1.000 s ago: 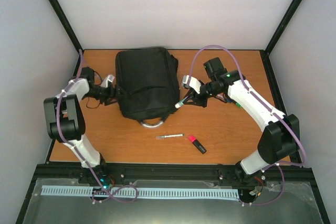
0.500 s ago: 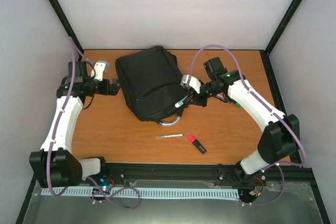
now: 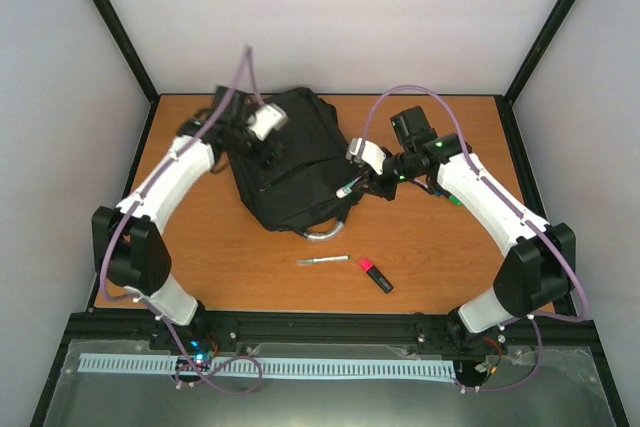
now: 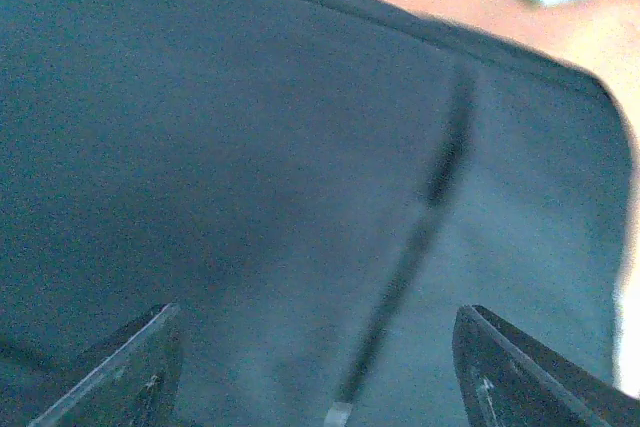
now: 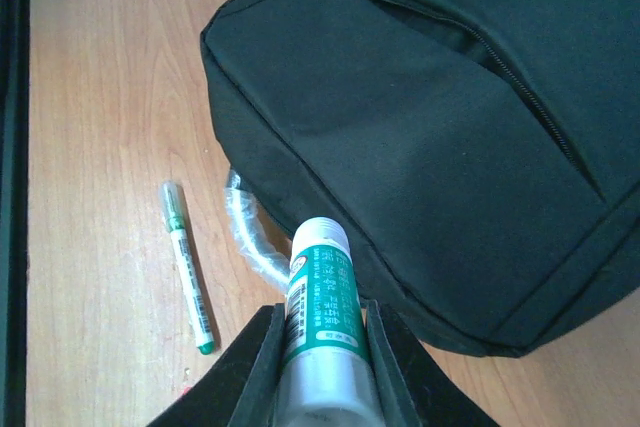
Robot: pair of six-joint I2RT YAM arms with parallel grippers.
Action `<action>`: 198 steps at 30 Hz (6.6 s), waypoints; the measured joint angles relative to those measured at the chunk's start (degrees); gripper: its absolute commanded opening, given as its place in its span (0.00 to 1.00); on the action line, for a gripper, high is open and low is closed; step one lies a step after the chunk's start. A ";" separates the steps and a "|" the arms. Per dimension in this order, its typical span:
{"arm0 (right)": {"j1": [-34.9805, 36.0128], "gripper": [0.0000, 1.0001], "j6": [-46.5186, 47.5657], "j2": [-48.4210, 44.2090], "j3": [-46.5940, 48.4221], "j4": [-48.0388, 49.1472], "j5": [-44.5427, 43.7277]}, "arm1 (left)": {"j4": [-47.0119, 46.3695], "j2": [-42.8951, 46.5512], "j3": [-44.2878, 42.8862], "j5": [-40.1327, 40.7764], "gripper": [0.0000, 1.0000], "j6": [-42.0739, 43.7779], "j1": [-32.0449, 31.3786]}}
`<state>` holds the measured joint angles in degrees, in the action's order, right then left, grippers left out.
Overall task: Pack the student bag
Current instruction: Place the stationery in the student bag, then pick up the stationery from the center of the board.
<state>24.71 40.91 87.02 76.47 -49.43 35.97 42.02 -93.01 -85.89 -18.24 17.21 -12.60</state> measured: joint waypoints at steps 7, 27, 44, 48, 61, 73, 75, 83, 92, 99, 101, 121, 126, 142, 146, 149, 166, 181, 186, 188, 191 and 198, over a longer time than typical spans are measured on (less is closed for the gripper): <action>-1.05 0.10 0.17 -3.69 -0.90 0.13 -1.75 | -1.38 4.90 15.17 3.91 0.68 6.29 -11.61; -3.61 0.10 -0.09 -4.63 -3.65 0.42 -1.88 | -19.04 -5.46 18.01 25.00 0.57 16.74 -16.37; -3.89 0.07 -0.46 -4.61 -3.67 0.63 -1.77 | -18.43 -10.69 5.38 32.52 0.01 20.24 -16.81; -3.89 0.04 -0.92 -4.59 -3.61 1.90 -2.69 | -10.97 -10.69 0.63 26.84 0.01 17.66 -16.06; 1.66 0.03 6.01 -7.23 -2.60 12.44 -11.02 | 6.05 -13.79 -9.92 7.72 0.01 9.25 -11.80; 11.76 0.03 14.25 -3.39 -8.26 25.77 -21.51 | 8.28 -14.49 -10.34 2.93 0.01 6.88 -10.93; 12.39 0.03 15.08 -1.62 -10.05 27.21 -22.97 | 8.28 -14.49 -10.34 2.86 0.01 6.75 -10.93; 14.19 0.03 15.91 0.90 -12.90 30.45 -25.94 | 8.39 -14.49 -10.38 2.21 0.03 6.54 -10.93; 14.21 0.03 16.90 0.92 -11.96 34.29 -30.32 | 9.79 -14.93 -11.15 -0.15 0.04 6.58 -10.91; 14.21 0.03 18.67 3.61 -11.96 39.91 -33.88 | 10.62 -14.93 -11.19 -0.55 0.04 6.86 -10.91; 14.23 0.03 18.67 4.92 -11.93 41.31 -34.27 | 10.67 -14.93 -11.26 -0.55 0.04 7.04 -10.91; 16.85 0.78 13.11 8.22 -7.61 35.17 -34.01 | 11.96 -14.93 -11.89 -0.66 0.04 8.33 -10.91; 15.82 0.52 10.62 3.72 -7.78 30.47 -28.63 | 12.15 -14.93 -12.00 -0.76 0.04 8.37 -10.91; 15.58 0.08 10.29 5.66 -6.95 25.81 -21.90 | 12.76 -14.93 -12.00 -0.90 0.02 9.35 -10.91; 16.72 0.03 10.80 10.21 -4.81 26.62 -22.73 | 13.03 -14.93 -12.00 -1.07 0.02 9.60 -10.91; 17.86 0.03 11.78 13.38 -3.65 29.57 -26.10 | 13.14 -14.93 -12.02 -1.09 0.02 9.70 -10.91; 18.10 0.28 9.86 13.99 -2.97 32.26 -34.42 | 13.81 -14.84 -12.33 -1.62 0.01 10.14 -10.71; 6.73 0.36 6.97 -10.29 -8.94 10.97 -17.38 | 12.98 -14.38 -10.73 -1.05 0.01 7.82 -10.91; -8.11 0.36 5.03 -9.22 -11.02 7.80 -15.56 | 12.48 -14.34 -10.36 -1.25 0.01 6.56 -10.91; -13.03 0.37 4.52 -8.04 -12.22 6.71 -15.32 | 12.39 -14.34 -10.36 -1.31 0.01 6.21 -10.91; -17.05 0.37 3.17 -5.68 -13.51 5.35 -16.85 | 12.37 -14.34 -10.34 -1.38 0.01 5.66 -10.91; -22.38 0.38 2.45 -1.92 -12.02 2.16 -19.76 | 11.56 -13.29 -8.92 -1.22 0.01 4.83 -10.91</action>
<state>2.33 43.35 85.10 64.45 -47.27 16.21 53.58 -106.30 -94.80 -19.46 22.04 -23.51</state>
